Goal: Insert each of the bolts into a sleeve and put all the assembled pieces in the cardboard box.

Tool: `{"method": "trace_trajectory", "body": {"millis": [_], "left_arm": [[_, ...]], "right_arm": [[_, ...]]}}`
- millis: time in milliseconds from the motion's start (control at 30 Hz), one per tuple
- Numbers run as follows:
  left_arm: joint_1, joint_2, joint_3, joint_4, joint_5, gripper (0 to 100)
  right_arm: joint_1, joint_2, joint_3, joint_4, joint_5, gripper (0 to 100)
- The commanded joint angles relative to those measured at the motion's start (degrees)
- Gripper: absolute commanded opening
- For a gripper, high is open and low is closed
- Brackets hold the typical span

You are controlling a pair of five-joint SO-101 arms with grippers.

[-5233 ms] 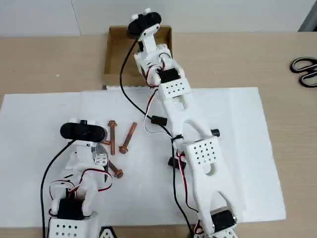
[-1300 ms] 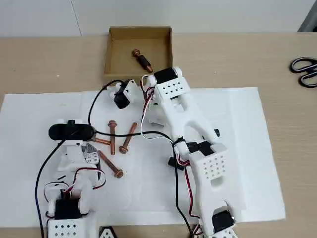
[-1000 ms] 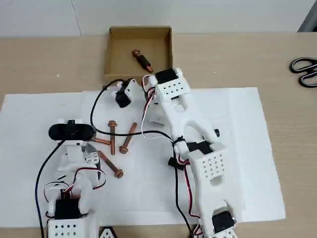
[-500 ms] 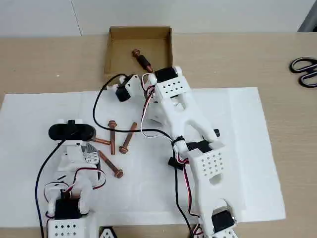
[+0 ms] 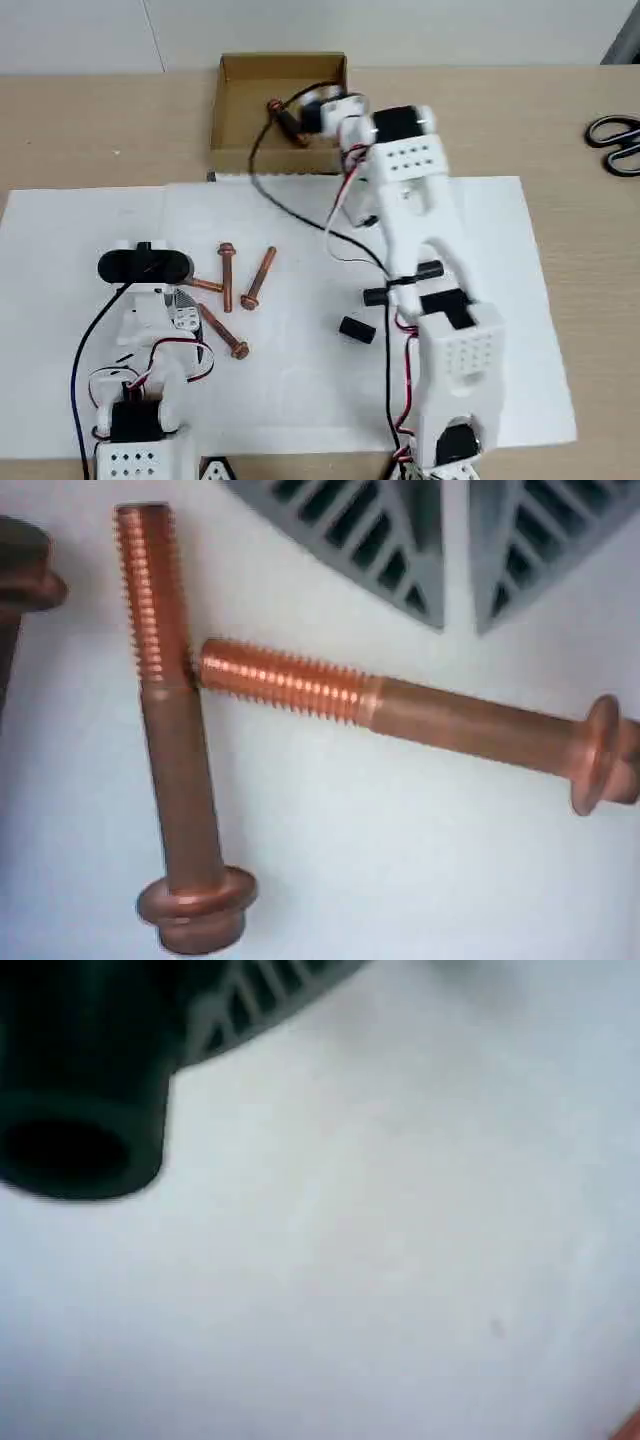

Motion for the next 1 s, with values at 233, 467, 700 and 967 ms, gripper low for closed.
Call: {"method": "trace_trajectory", "body": {"millis": [233,467,700,967], "left_arm": [[-1.58,-0.18,-7.78,3.08,5.01,1],[-1.67,0.18,-22.55,11.52,5.63,1],[-1.67,22.95,-40.84,21.27,8.88,1],[-1.58,65.67,-74.95,39.82,15.21,1]], "right_arm": [[7.60,-25.45,23.82,1.01,-16.97,0.3],[16.84,-41.89,41.49,0.75,-16.62,0.3],[20.97,-50.33,51.78,0.40,-16.53,0.3],[20.97,-55.34,55.56,0.40,-16.53,0.3]]}}
